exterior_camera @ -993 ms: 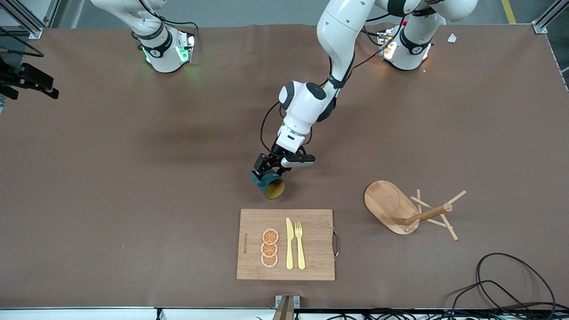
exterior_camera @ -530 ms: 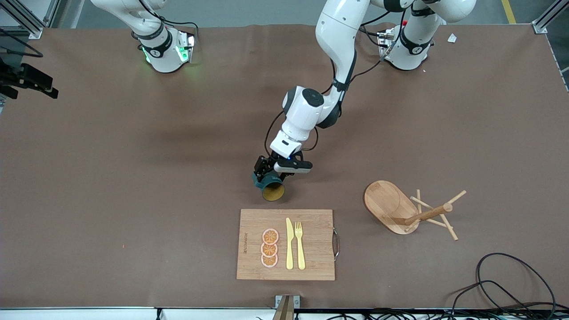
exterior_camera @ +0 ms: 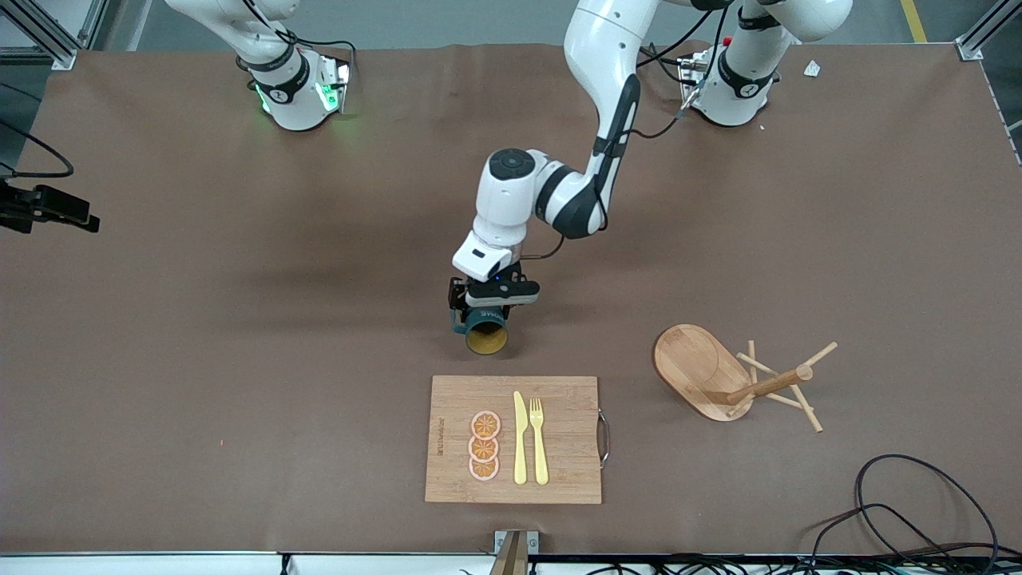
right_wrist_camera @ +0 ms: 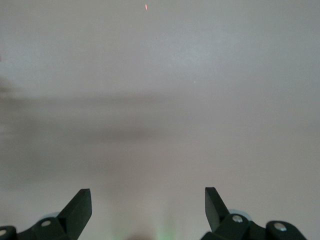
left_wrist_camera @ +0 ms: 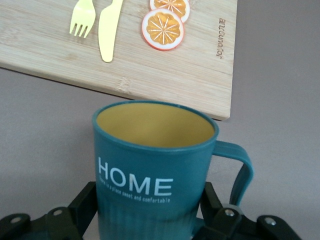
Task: Transfer cup from left to right arm and place
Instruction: 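Lower the teal mug onto the table and open the left gripper, then raise the left gripper while the right gripper reaches the teal mug, then grasp the teal mug rim with the right gripper while the left gripper withdraws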
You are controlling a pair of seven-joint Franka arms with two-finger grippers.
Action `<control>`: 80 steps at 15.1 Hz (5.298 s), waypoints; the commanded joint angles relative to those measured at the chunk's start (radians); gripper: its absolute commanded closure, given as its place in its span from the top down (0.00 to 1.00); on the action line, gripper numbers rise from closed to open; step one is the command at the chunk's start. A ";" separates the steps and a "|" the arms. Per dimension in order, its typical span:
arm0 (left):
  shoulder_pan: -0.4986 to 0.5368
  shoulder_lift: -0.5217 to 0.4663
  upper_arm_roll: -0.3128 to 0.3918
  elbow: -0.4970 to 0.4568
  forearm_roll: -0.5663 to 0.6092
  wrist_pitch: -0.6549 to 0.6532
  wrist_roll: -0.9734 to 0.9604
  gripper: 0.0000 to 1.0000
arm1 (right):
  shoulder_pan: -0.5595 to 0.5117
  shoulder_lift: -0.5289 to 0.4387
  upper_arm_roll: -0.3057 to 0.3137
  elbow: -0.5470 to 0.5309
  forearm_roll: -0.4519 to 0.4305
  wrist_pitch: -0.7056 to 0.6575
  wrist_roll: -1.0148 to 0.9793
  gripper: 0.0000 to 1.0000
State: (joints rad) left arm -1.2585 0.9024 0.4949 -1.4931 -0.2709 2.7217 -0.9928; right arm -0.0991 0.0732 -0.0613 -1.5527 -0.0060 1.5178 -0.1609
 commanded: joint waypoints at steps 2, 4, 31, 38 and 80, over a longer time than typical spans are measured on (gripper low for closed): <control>-0.068 0.059 0.030 0.031 0.177 -0.013 -0.218 0.55 | -0.053 0.040 0.014 0.016 -0.002 0.008 -0.028 1.00; -0.094 0.081 0.030 0.031 0.342 -0.034 -0.341 0.55 | -0.051 0.042 0.014 0.017 -0.003 0.018 -0.025 1.00; -0.193 -0.370 0.002 0.013 0.461 -0.621 -0.701 1.00 | 0.289 0.036 0.020 -0.366 0.009 0.372 0.707 1.00; 0.019 -0.548 0.002 0.017 0.409 -0.828 -0.341 1.00 | 0.476 0.042 0.020 -0.469 0.009 0.548 1.042 1.00; 1.242 -0.873 -0.596 -0.007 0.306 -1.159 0.910 1.00 | 0.825 0.349 0.017 -0.445 -0.049 0.912 1.112 0.00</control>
State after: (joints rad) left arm -0.0235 0.0488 -0.0955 -1.4821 0.0458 1.5659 -0.0960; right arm 0.7370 0.4268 -0.0437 -1.9999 -0.0362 2.4502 0.9670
